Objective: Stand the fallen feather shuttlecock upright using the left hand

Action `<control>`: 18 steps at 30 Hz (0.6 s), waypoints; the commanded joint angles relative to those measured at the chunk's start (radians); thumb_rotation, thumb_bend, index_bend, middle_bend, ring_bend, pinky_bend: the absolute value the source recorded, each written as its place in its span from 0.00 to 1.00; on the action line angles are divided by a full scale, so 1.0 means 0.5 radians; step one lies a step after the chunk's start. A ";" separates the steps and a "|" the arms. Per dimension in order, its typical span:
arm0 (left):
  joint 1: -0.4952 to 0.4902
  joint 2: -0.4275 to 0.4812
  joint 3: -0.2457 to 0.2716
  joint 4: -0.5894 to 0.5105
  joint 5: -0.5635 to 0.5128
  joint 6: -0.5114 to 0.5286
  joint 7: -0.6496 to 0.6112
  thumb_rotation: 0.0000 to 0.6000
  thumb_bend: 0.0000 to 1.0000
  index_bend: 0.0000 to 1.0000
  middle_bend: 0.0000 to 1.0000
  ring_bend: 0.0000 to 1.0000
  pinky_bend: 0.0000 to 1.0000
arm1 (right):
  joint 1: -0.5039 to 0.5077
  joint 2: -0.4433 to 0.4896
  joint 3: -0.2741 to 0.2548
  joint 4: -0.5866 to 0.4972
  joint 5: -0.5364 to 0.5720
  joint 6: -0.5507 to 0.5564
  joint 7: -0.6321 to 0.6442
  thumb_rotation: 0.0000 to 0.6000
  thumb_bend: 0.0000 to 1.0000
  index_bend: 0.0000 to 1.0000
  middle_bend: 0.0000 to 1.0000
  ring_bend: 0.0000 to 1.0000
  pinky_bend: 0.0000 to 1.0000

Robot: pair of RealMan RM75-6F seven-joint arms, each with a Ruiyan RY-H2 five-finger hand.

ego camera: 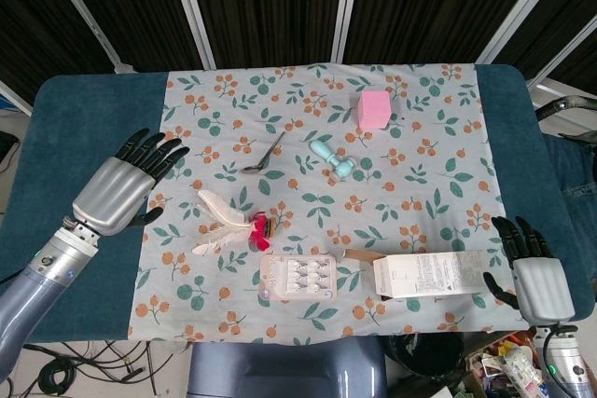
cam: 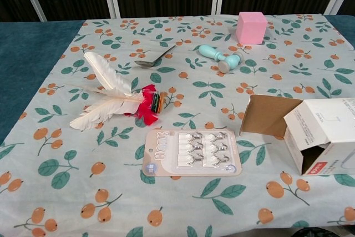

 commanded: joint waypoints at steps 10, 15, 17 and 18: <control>0.035 0.008 0.050 0.024 0.055 0.018 -0.018 1.00 0.21 0.10 0.06 0.00 0.00 | -0.005 -0.012 0.010 0.010 0.003 0.019 -0.013 1.00 0.19 0.00 0.08 0.03 0.14; 0.109 0.004 0.120 0.064 0.100 0.064 -0.036 1.00 0.21 0.12 0.06 0.00 0.00 | -0.009 -0.012 0.016 0.008 0.019 0.020 -0.017 1.00 0.19 0.00 0.08 0.03 0.14; 0.153 -0.001 0.166 0.093 0.131 0.083 -0.057 1.00 0.21 0.13 0.06 0.00 0.00 | -0.009 -0.012 0.016 0.010 0.020 0.020 -0.018 1.00 0.19 0.00 0.08 0.03 0.14; 0.176 -0.006 0.190 0.114 0.150 0.093 -0.070 1.00 0.21 0.13 0.06 0.00 0.00 | -0.009 -0.013 0.016 0.011 0.020 0.020 -0.019 1.00 0.19 0.00 0.08 0.03 0.14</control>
